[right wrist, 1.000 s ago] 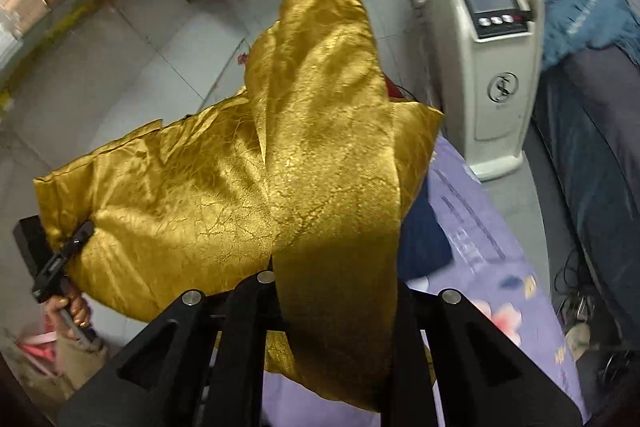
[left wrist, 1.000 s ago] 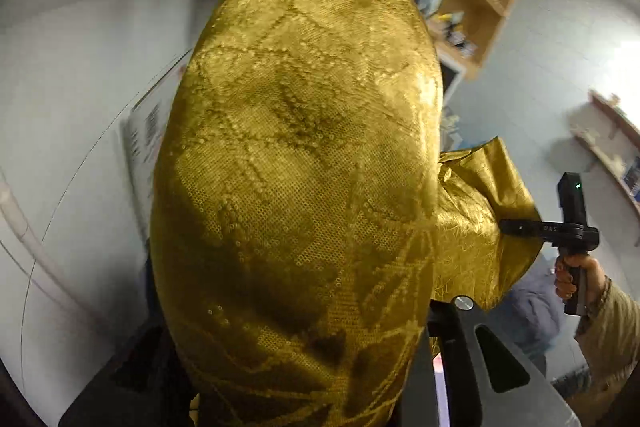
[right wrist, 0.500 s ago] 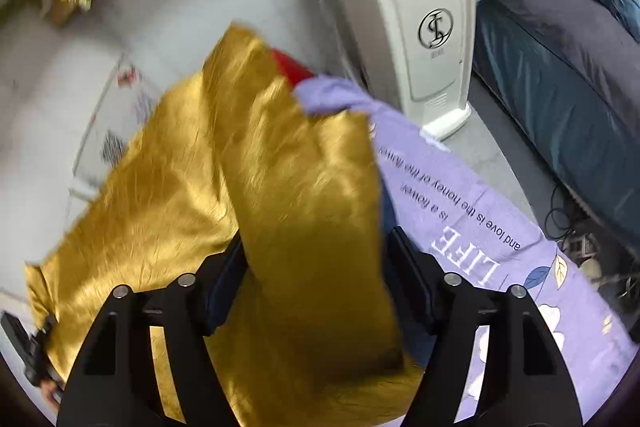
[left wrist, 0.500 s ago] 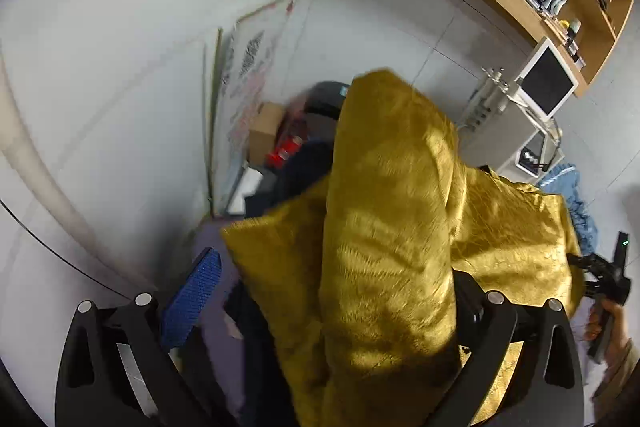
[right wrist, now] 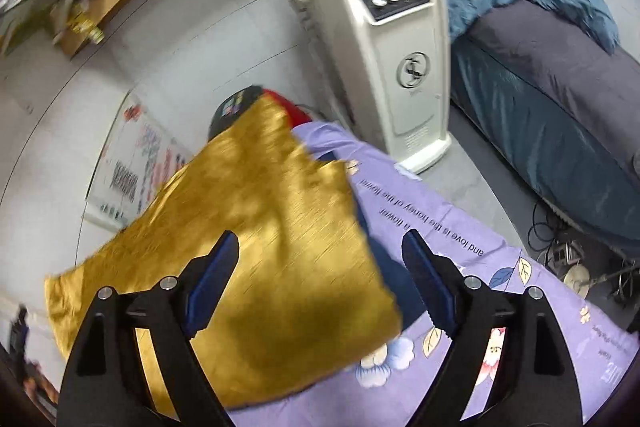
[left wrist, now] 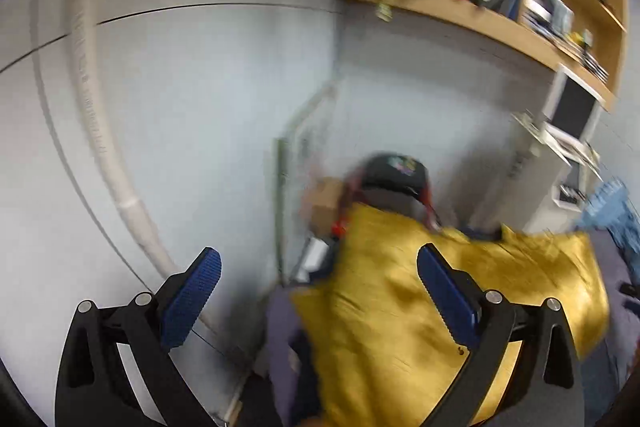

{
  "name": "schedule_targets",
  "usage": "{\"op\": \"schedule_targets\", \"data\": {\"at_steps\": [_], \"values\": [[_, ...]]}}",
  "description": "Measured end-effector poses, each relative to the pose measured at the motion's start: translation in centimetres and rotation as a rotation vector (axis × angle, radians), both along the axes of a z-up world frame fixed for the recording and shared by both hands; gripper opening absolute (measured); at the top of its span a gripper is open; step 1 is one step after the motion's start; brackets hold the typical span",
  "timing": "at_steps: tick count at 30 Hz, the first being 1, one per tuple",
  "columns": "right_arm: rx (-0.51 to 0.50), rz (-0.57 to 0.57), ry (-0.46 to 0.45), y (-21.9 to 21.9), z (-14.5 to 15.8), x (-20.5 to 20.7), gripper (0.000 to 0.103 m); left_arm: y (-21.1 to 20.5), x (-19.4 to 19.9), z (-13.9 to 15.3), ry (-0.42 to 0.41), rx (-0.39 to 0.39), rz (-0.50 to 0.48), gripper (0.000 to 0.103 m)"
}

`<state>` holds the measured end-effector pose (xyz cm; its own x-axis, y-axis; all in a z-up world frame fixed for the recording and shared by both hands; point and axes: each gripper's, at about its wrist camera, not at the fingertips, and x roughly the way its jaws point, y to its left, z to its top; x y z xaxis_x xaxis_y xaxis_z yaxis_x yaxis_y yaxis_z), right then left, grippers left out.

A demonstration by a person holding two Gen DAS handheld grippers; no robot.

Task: Fold large clothes

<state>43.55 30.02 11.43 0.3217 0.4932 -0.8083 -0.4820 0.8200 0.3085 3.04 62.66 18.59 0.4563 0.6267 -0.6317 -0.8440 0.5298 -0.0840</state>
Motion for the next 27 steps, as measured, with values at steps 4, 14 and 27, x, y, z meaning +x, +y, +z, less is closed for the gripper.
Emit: {"op": "schedule_targets", "data": {"at_steps": [4,14,27], "values": [[-0.127,0.202,-0.045,2.7,1.5,-6.2,0.083,-4.3,2.9,-0.6,0.056,-0.057,-0.106,0.097],[-0.310,0.412,-0.257,4.4,4.3,-16.8,0.097,-12.8,5.3,-4.7,0.196,-0.241,-0.193,0.097],[-0.350,0.429,-0.301,4.3,4.6,-19.1,0.097,-15.9,5.0,-4.7,0.284,-0.216,-0.156,0.097]]}}
